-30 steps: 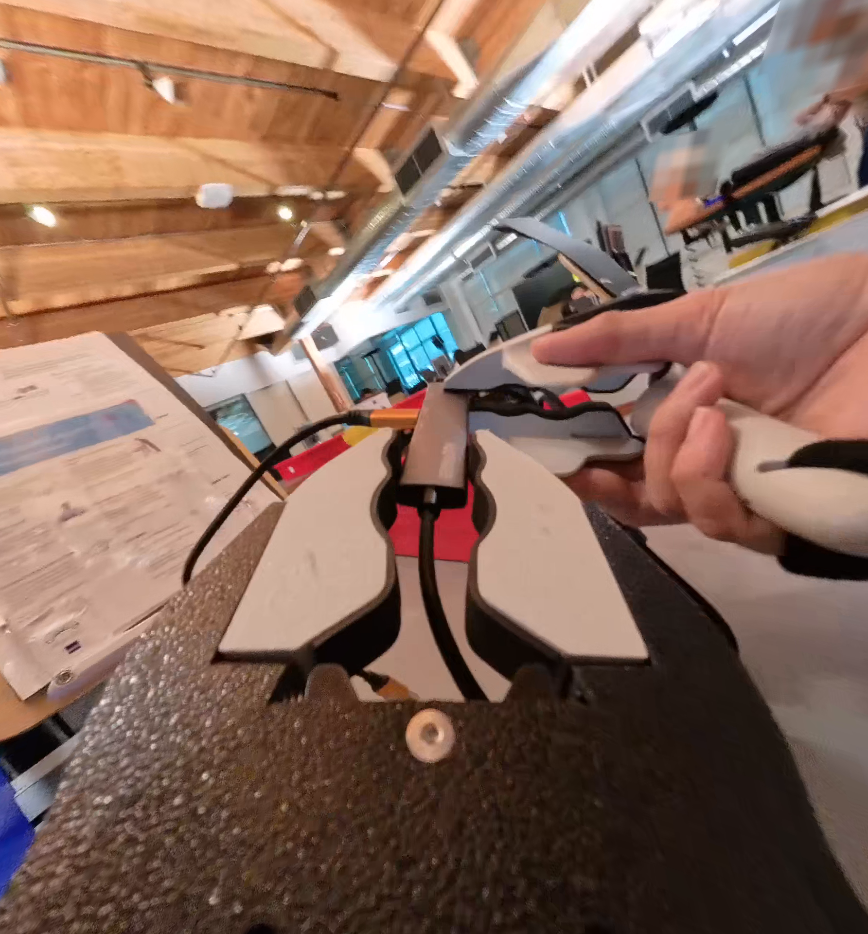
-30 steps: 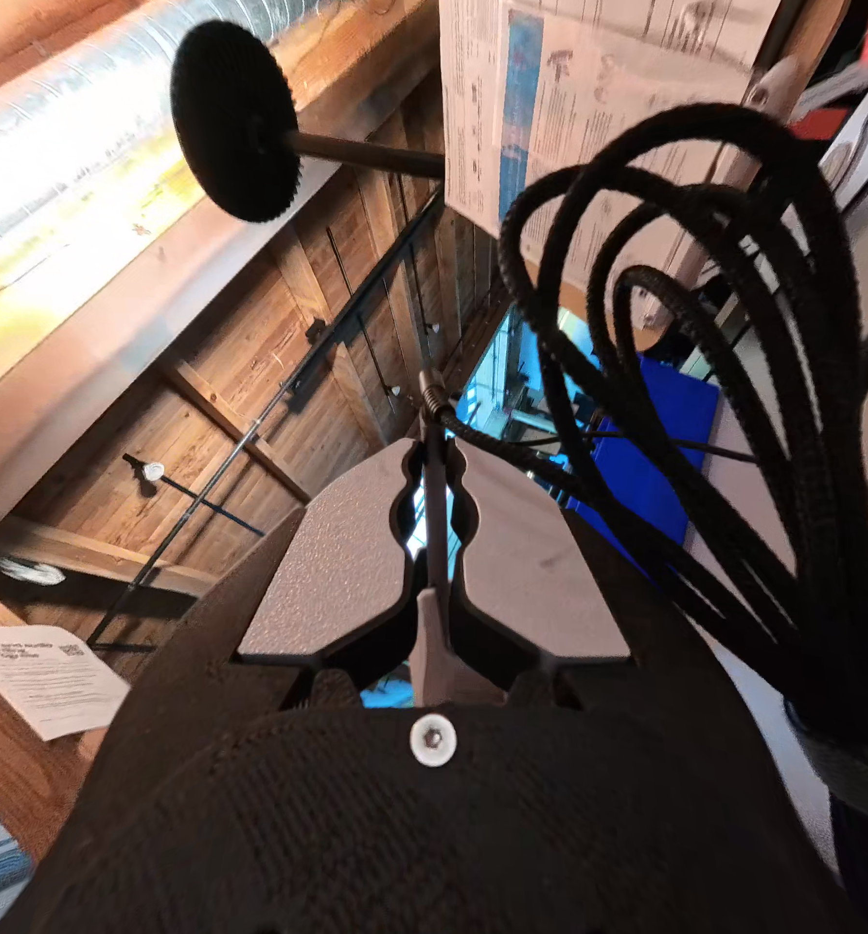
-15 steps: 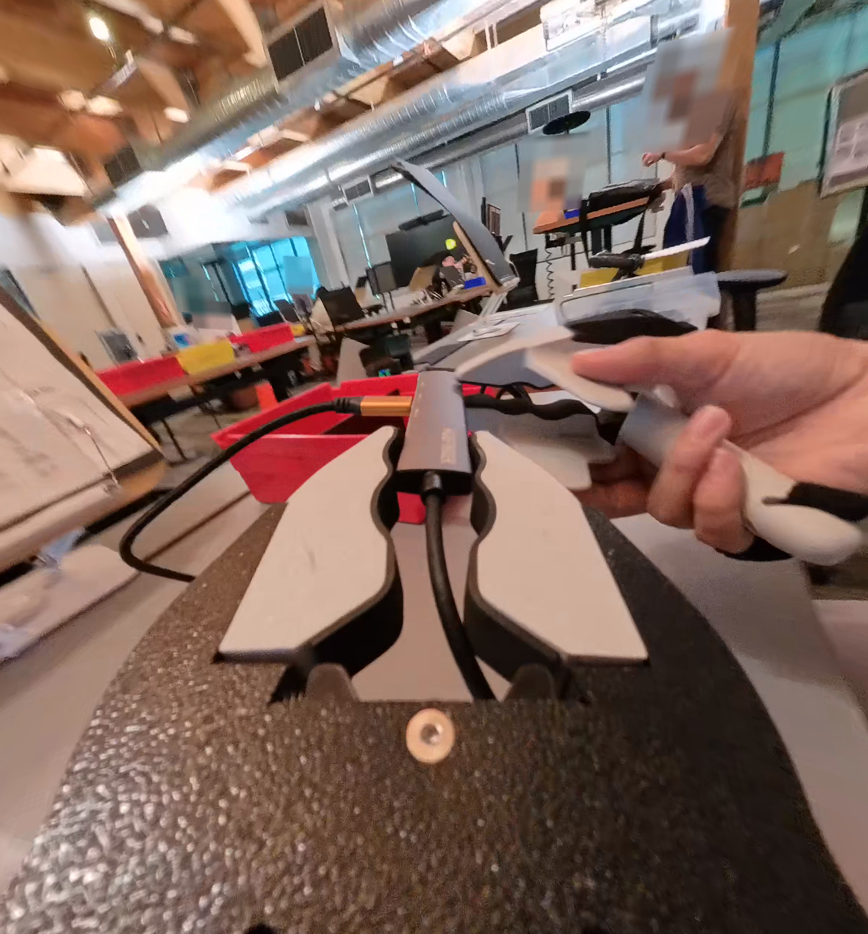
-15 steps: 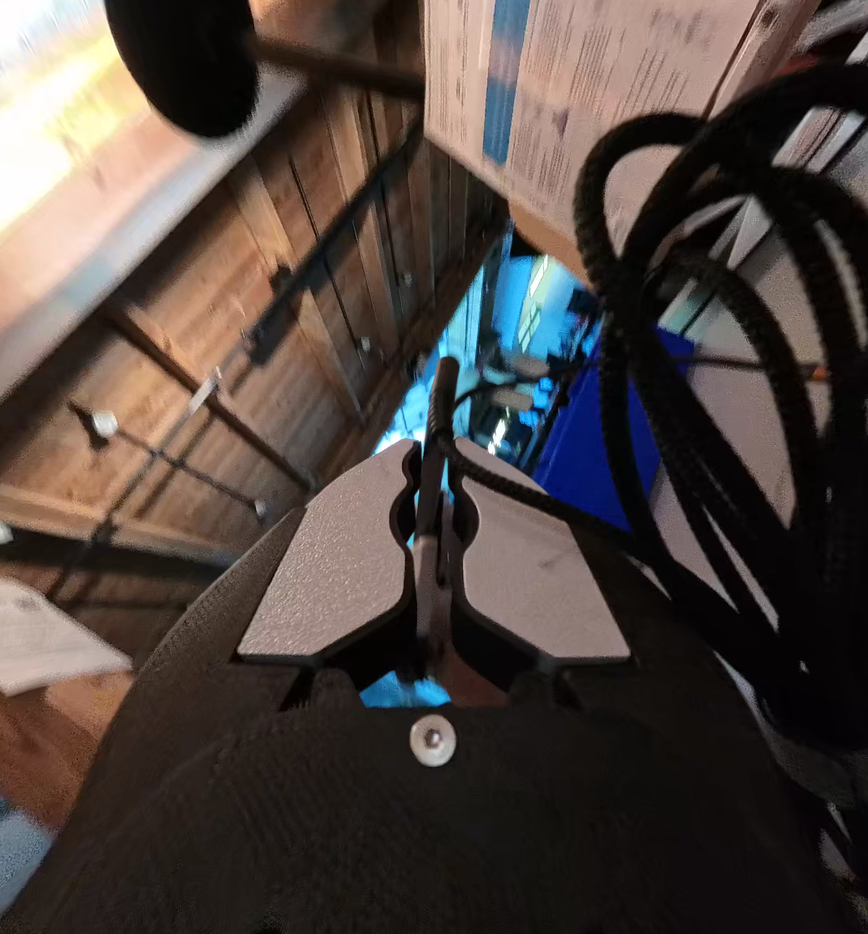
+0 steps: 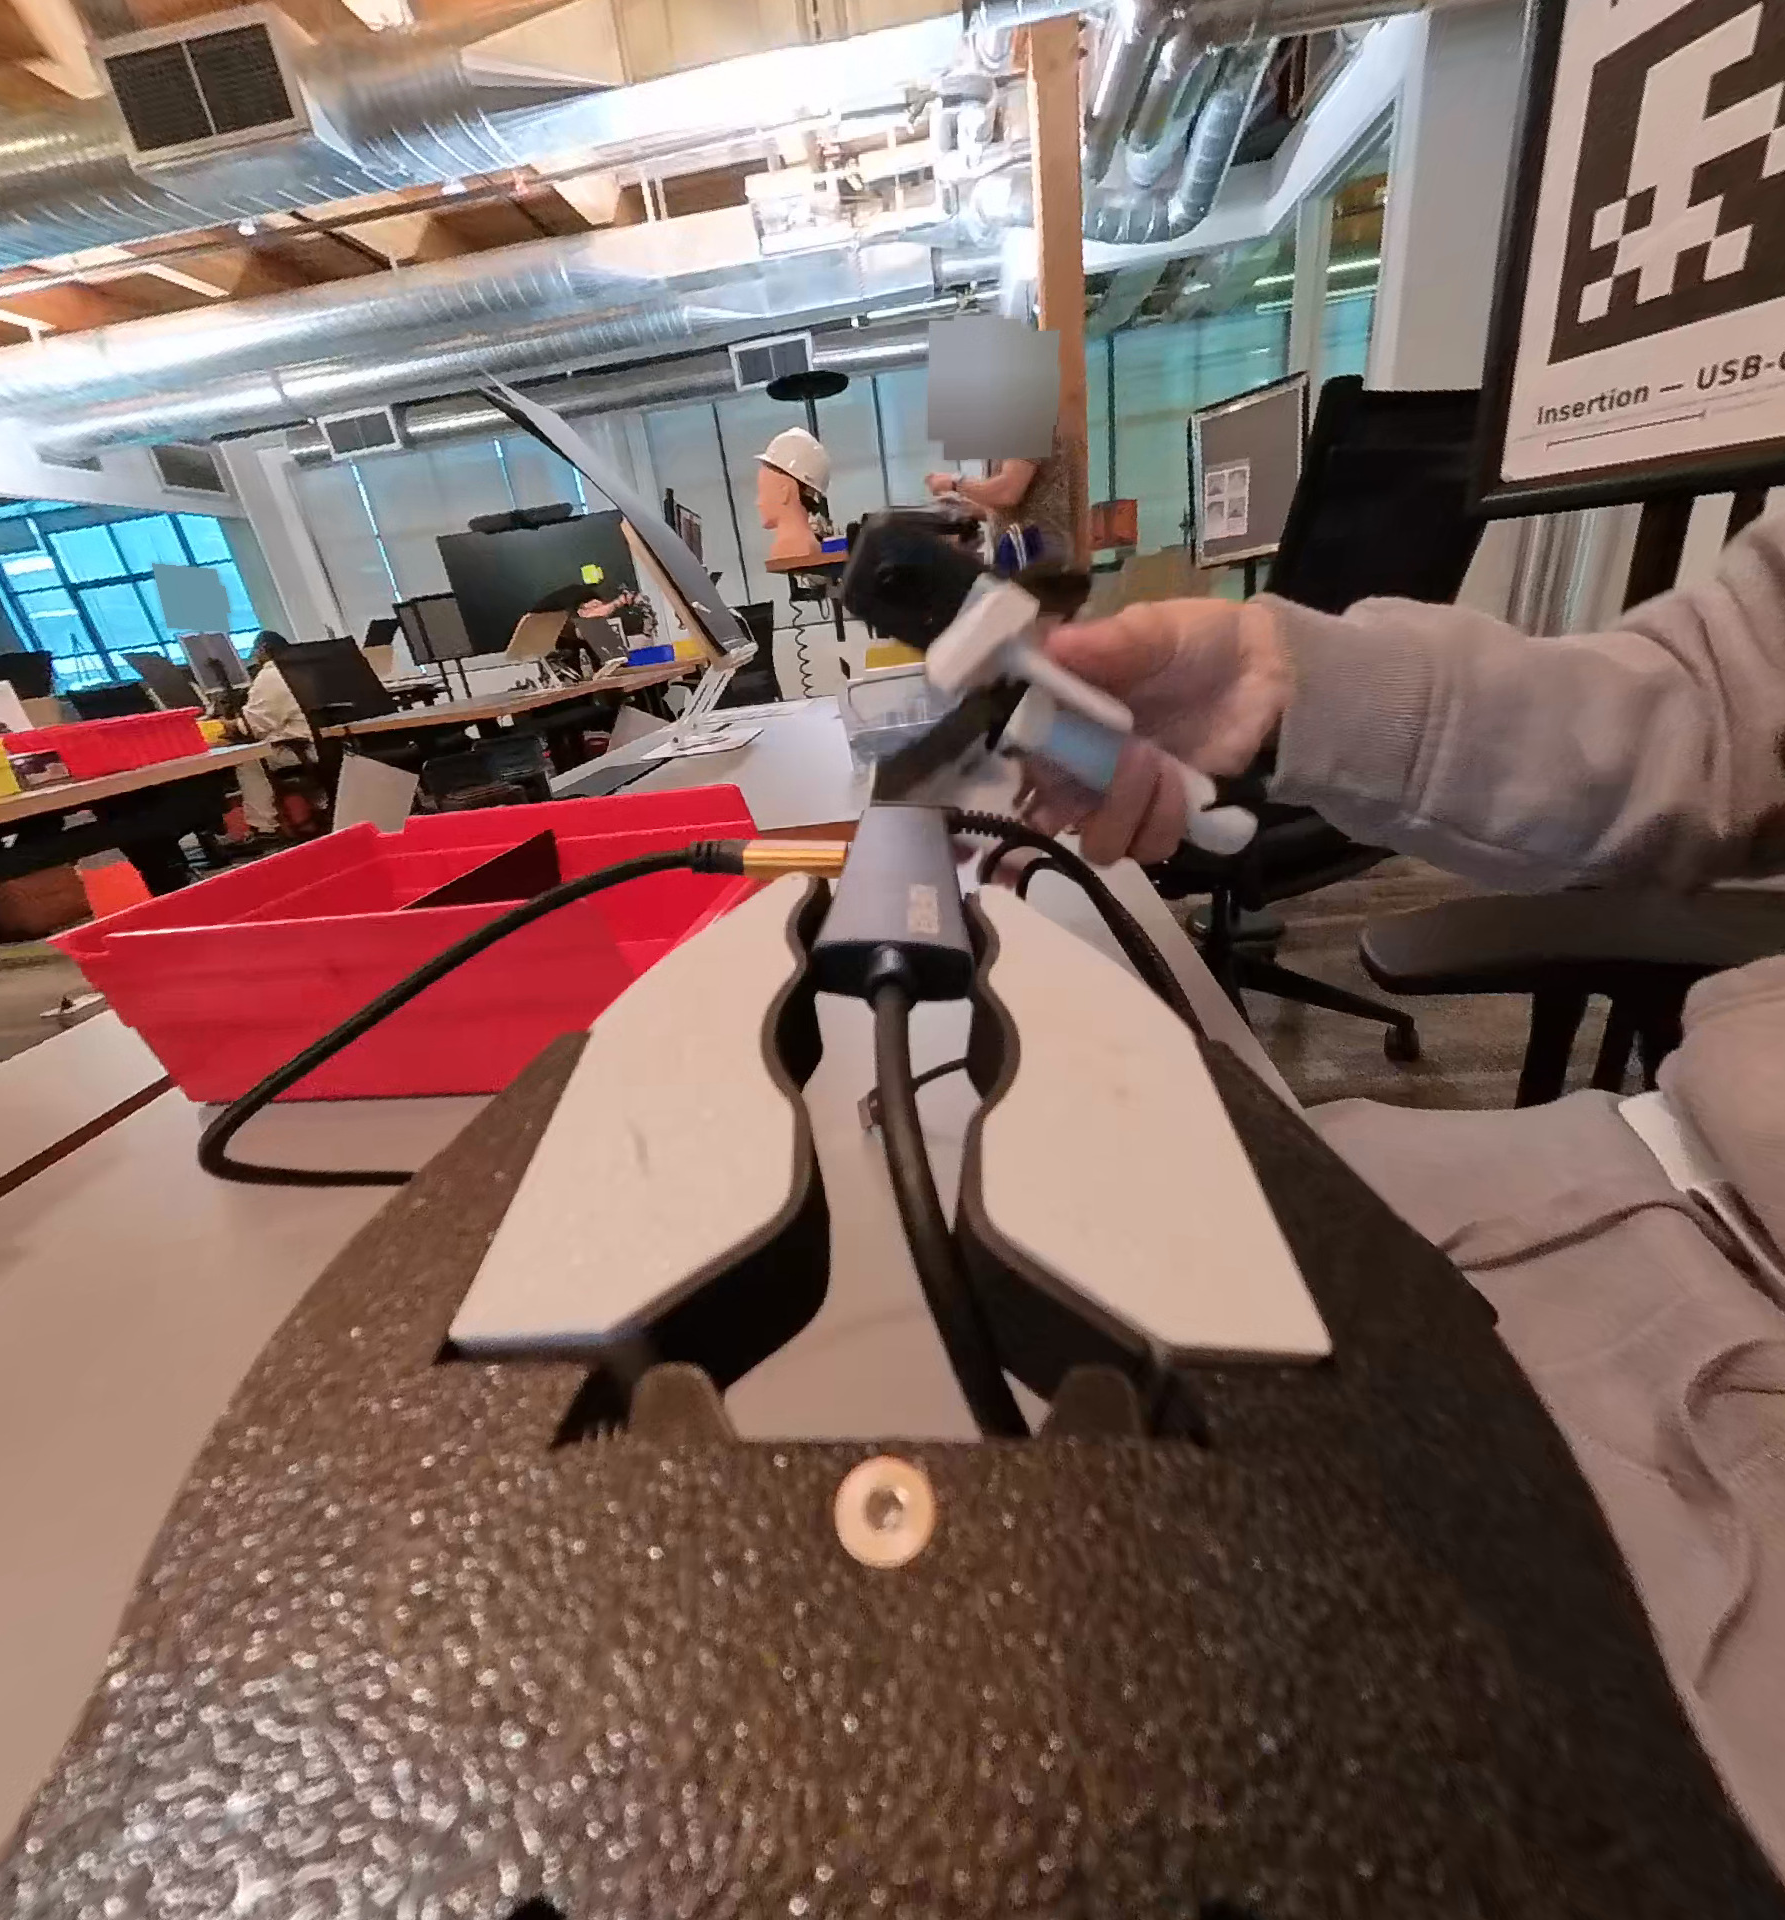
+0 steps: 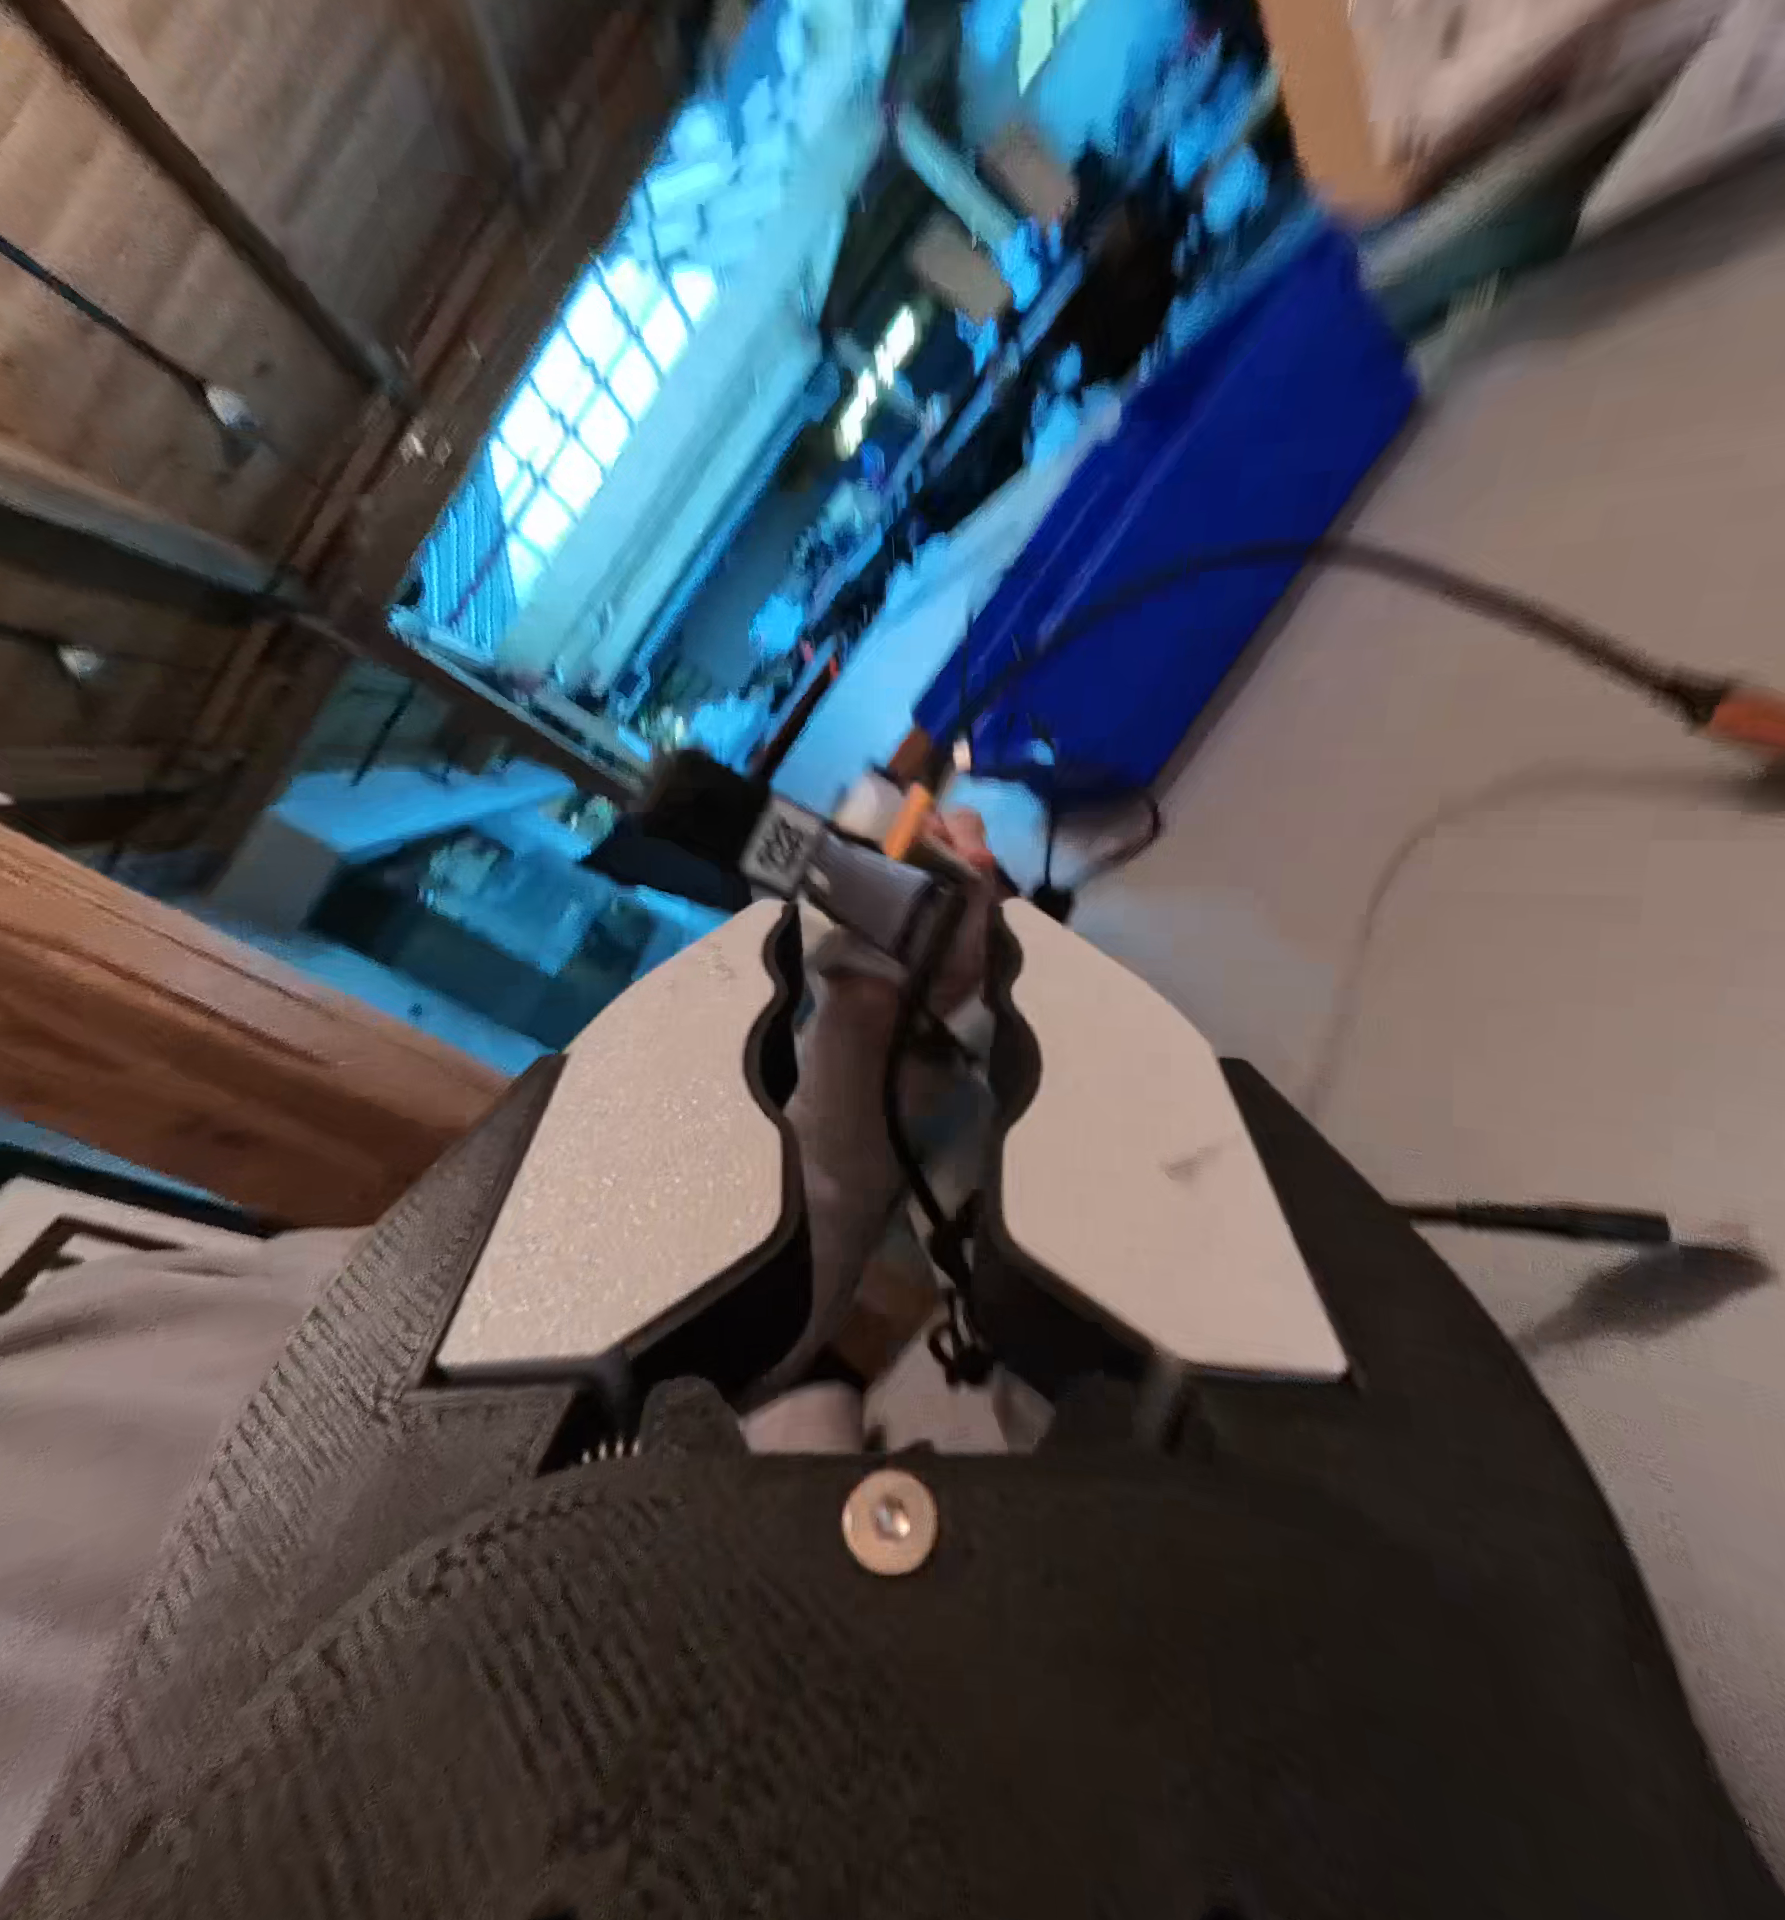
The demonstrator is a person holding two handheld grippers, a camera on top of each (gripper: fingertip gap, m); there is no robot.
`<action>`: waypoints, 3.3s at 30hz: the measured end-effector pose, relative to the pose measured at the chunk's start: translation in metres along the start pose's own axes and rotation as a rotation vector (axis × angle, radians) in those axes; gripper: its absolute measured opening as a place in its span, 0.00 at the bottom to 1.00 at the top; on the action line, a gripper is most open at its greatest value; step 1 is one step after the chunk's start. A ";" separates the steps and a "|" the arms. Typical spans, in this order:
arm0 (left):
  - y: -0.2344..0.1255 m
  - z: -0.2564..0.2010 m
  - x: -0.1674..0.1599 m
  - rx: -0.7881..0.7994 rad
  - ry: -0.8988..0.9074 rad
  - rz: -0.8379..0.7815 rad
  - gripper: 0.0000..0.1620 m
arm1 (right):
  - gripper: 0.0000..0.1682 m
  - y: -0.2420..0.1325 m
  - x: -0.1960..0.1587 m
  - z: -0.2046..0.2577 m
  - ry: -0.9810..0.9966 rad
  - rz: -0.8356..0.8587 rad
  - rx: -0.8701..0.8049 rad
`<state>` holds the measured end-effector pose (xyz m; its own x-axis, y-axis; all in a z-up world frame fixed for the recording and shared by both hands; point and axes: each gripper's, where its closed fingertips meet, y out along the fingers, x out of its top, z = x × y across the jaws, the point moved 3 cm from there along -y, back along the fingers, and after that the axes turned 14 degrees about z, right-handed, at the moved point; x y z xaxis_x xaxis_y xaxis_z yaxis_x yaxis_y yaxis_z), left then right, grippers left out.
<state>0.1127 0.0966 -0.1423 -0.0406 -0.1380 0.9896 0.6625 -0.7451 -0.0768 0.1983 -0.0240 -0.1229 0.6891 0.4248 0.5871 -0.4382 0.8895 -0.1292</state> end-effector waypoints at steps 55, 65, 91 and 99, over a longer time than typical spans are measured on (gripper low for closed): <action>0.042 -0.025 -0.025 0.065 0.216 0.267 0.31 | 0.05 -0.005 -0.032 -0.037 0.125 0.485 0.151; 0.036 -0.031 -0.028 0.082 0.247 0.306 0.29 | 0.05 0.007 -0.041 -0.036 0.118 0.562 0.149; 0.021 -0.030 -0.027 0.158 0.348 0.439 0.24 | 0.05 0.015 -0.039 -0.031 0.094 0.634 0.188; 0.032 -0.032 -0.035 0.160 0.309 0.353 0.14 | 0.05 0.017 -0.035 -0.029 0.116 0.576 0.244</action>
<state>0.1114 0.0570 -0.1832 0.0026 -0.5690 0.8223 0.7815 -0.5119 -0.3567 0.1832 -0.0185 -0.1687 0.3558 0.8514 0.3855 -0.8667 0.4549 -0.2046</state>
